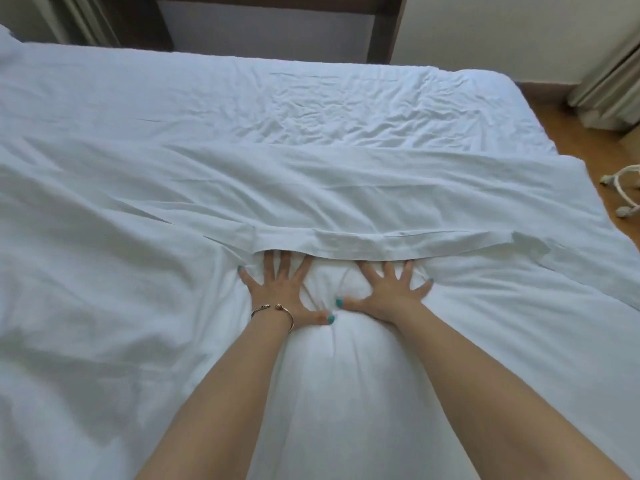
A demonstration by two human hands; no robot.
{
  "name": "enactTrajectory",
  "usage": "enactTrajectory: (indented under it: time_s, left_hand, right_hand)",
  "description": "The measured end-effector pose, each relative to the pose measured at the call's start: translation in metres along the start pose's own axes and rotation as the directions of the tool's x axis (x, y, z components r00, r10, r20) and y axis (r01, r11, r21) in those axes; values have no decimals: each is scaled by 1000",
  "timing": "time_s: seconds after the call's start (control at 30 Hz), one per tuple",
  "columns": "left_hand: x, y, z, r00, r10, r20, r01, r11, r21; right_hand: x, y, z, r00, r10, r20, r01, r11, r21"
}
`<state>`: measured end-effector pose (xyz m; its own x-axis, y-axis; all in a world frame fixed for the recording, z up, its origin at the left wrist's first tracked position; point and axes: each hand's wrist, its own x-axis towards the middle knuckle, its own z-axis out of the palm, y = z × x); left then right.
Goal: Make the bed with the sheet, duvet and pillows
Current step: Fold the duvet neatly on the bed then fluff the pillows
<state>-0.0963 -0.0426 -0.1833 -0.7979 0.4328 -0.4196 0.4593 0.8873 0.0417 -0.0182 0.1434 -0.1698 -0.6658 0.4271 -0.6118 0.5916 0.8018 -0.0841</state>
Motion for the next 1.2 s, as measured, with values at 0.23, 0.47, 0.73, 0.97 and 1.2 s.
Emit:
enactTrajectory:
  time_s: [0.23,0.47,0.73,0.97,1.2]
  left_hand:
    - [4,-17,-29,990,110,93,-97,986,-133]
    - [8,-134,-68,923,-107,-370,111,994,-10]
    - [52,-160,-65,976,-198,-87,211,962,174]
    - [51,-188,-157,929,-103,-356,252,880,403]
    - [80,-193,-234,782,-150,-605,267,958,107]
  right_hand:
    - [-4,-8,-3,962,-72,-264,50,995,-90]
    - [21,-79,-16,718,-431,-547,286,899,-332]
    - [39,-87,-5,874,-198,-443,136,976,-170]
    - [33,-68,-102,788,-143,-599,274,952,133]
    - [66,-87,-174,596,10,-803,143,983,118]
